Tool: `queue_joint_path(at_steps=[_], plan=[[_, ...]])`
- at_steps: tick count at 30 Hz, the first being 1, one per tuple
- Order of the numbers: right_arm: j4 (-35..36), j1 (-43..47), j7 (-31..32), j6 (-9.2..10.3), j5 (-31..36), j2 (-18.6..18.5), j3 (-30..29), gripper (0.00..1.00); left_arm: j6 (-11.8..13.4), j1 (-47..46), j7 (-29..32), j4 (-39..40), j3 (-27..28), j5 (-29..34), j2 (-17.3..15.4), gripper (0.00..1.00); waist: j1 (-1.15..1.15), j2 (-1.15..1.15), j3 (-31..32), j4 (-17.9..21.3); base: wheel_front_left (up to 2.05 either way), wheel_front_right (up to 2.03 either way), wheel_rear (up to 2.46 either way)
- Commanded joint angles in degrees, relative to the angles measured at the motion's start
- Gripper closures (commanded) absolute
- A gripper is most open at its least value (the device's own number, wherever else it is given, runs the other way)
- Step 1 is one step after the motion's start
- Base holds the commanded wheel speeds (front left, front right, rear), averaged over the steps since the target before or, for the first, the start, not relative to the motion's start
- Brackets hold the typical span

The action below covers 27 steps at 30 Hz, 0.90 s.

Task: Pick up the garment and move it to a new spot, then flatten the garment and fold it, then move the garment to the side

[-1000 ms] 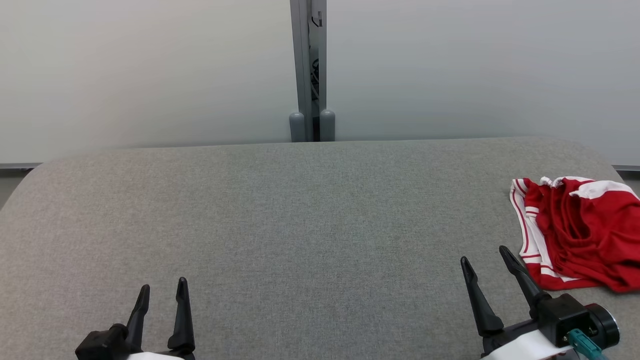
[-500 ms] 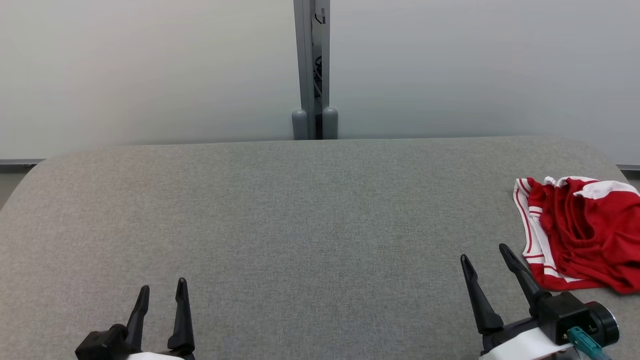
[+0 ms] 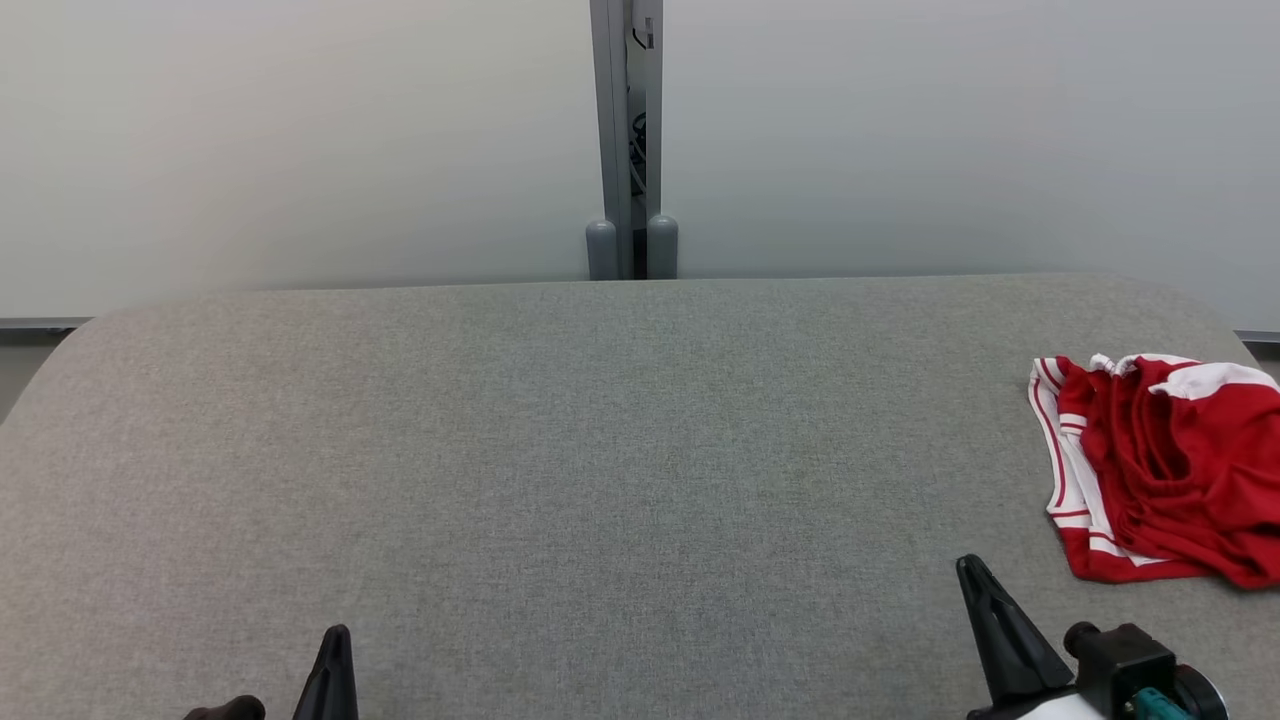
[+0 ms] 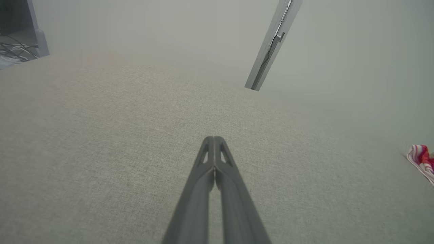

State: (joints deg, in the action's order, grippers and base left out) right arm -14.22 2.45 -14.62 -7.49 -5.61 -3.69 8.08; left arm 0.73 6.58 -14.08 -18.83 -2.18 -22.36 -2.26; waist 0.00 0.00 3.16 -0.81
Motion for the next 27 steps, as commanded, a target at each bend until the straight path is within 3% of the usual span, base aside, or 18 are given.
queue_joint_path(at_steps=[1, 27], plan=[[0.90, -1.09, 0.70, 0.00, -4.19, -0.28, -0.69, 1.00, -0.43, -1.67, 0.71, 1.00, 0.39, -3.26, -0.15, 1.00, 0.00, 0.00, -0.06, 0.02, 0.00, 0.00, 0.00], [1.55, -2.87, 6.55, 0.00, -31.98, -1.57, -4.70, 1.00, -2.93, -5.34, 5.89, 2.47, 1.39, -24.57, -0.33, 1.00, 0.00, 0.00, -0.71, 0.18, 0.00, 0.00, 0.00]])
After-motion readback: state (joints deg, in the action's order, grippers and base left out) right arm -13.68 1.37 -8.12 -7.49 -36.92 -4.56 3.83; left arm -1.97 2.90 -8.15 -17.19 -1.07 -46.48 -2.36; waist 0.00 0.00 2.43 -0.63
